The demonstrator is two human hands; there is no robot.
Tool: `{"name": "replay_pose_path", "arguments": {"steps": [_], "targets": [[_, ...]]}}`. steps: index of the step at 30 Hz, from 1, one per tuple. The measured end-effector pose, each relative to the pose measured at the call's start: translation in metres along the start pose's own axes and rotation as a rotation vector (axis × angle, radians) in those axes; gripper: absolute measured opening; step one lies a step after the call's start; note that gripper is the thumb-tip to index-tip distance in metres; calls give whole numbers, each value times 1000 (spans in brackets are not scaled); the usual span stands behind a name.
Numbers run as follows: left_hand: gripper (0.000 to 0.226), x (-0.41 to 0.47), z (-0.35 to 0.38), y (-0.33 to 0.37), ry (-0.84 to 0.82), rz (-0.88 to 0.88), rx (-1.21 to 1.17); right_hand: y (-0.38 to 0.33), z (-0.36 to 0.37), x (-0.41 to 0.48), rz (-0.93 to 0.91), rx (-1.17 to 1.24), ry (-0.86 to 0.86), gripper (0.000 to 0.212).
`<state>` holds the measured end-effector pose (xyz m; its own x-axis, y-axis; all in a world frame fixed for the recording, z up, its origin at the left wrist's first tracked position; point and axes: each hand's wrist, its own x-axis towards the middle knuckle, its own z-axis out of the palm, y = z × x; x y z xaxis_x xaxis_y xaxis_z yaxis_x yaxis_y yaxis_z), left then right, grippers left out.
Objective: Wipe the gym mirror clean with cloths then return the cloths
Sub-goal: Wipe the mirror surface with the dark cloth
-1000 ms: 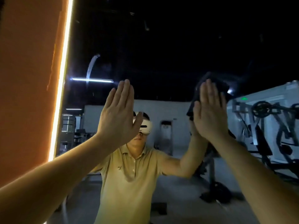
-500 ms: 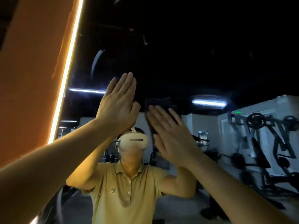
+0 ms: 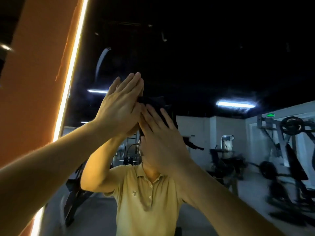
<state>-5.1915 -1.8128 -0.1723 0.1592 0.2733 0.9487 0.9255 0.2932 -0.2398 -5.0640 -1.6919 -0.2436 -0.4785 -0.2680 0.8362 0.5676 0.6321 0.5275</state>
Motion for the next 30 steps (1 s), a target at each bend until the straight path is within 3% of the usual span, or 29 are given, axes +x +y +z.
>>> {"name": "replay_pose_path", "arguments": {"steps": [2,7,9,12,17,19,21,26,30], "targets": [[70,-7,-1,1,0,18,86,20,-4,-19,35,-54,-19,63],[72,-58,-4,1,39,51,160,95,-29,-46,758,-61,20,62],[71,-72,-5,-1,56,54,124,94,-33,-32,874,-26,55,62],[62,-79,-3,-2,92,23,59,65,-26,16,767,-8,100,63],[53,-83,2,1,260,-167,-173,-17,-7,55,103,-90,20,65],[49,-88,8,8,266,-167,-194,-15,-2,35,0,-108,-6,63],[55,-91,15,18,212,-130,-110,15,-7,11,99,-116,-6,62],[71,-83,26,52,125,-163,50,130,-36,-52,559,-121,-21,68],[78,-79,33,69,123,-208,121,166,-49,-72,795,-64,23,71]]}}
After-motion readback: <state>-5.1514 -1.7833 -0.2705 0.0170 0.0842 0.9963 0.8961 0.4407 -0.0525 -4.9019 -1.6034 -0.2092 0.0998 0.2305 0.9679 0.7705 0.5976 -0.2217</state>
